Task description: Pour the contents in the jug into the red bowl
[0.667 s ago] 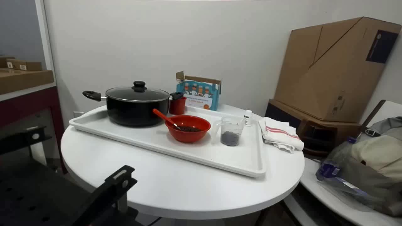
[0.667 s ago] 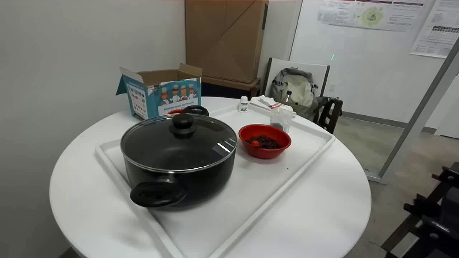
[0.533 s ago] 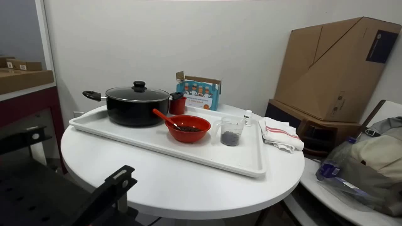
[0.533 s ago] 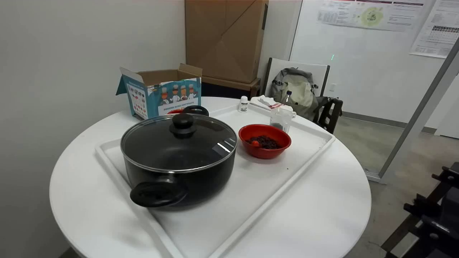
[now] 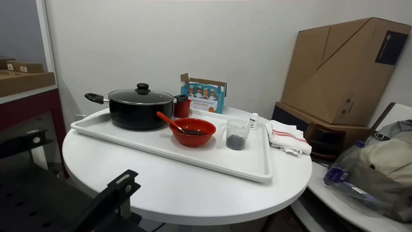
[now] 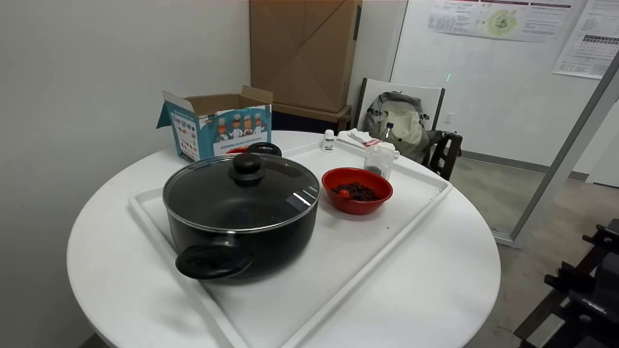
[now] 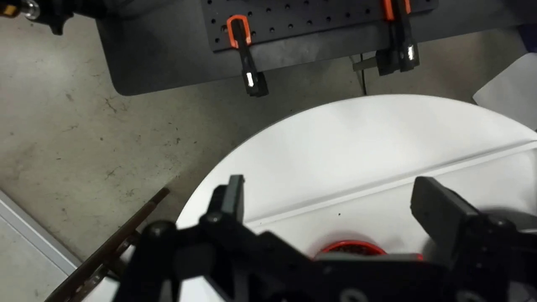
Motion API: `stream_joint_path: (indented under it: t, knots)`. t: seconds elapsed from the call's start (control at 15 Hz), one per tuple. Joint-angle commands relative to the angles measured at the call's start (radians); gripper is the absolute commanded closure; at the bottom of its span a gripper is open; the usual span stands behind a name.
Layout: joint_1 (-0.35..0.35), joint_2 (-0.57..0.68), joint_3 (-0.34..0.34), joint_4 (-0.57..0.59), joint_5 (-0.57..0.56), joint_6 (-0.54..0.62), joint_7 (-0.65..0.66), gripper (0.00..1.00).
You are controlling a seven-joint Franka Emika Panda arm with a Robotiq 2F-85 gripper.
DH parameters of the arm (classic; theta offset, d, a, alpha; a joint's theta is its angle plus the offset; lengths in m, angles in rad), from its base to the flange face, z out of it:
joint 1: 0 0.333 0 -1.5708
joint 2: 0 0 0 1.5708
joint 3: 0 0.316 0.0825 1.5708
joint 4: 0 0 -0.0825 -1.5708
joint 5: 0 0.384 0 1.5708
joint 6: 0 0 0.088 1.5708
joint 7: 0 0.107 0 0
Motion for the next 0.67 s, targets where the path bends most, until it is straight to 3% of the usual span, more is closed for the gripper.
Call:
stream_joint_path:
  t: [0.0,0.33,0.6]
  knots:
    - [-0.058,0.142,-0.053,0.073,-0.055,0.092,-0.002,0.00]
    - [-0.126,0.352,-0.105,0.206,-0.085,0.228,0.027,0.00]
    - [-0.134,0.559,-0.118,0.346,-0.066,0.295,0.066,0.00]
